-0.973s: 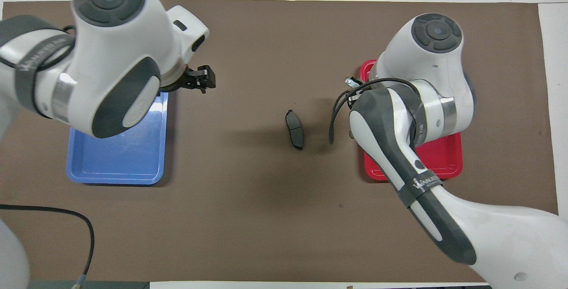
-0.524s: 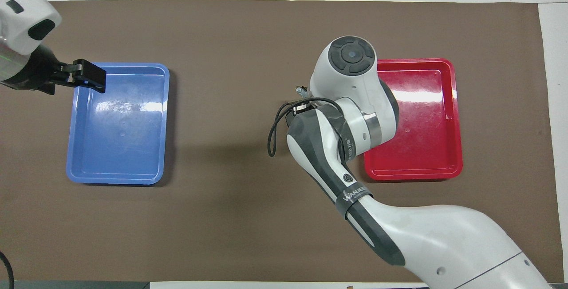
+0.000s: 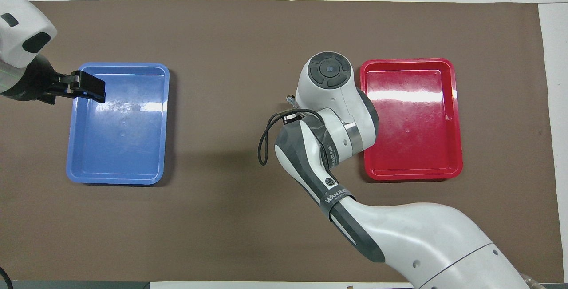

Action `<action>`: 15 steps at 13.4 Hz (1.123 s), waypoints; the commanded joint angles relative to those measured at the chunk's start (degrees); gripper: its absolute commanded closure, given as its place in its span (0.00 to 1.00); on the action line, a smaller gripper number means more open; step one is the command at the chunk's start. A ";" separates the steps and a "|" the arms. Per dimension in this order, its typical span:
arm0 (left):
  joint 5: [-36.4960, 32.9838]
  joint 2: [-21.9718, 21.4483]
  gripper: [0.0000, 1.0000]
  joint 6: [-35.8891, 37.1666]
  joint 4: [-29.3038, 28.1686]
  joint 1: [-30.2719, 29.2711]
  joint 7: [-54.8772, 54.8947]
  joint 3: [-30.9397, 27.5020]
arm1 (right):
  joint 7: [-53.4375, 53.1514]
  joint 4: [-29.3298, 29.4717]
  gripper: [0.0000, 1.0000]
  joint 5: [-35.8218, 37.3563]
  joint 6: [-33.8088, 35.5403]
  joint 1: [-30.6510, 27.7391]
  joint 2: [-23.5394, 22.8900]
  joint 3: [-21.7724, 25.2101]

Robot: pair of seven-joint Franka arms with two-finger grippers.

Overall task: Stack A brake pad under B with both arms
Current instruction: 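Lower the curved silver shoe onto the dark pad with the right gripper and release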

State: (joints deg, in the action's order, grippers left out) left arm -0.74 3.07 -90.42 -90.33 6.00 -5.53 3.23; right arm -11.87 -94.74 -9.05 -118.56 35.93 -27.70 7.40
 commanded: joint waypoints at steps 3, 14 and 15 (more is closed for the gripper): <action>1.09 -2.19 0.01 -1.87 -3.45 0.15 0.61 -0.76 | 3.77 -1.06 1.00 -1.32 -2.38 -0.42 0.19 -1.24; 1.00 -3.33 0.01 -4.86 -4.78 -1.51 0.87 -0.15 | 7.47 -3.78 1.00 -4.40 -6.42 -0.16 0.37 -1.51; 1.00 -3.33 0.01 -4.68 -4.08 -1.69 0.79 0.11 | 7.47 -4.13 1.00 -4.40 -6.69 -0.16 0.45 -1.51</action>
State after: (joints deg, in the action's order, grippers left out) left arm -0.61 0.55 -94.51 -93.77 5.41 -5.53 2.97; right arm -5.97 -97.65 -11.90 -123.99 35.91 -28.19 6.17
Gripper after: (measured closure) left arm 0.009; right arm 0.568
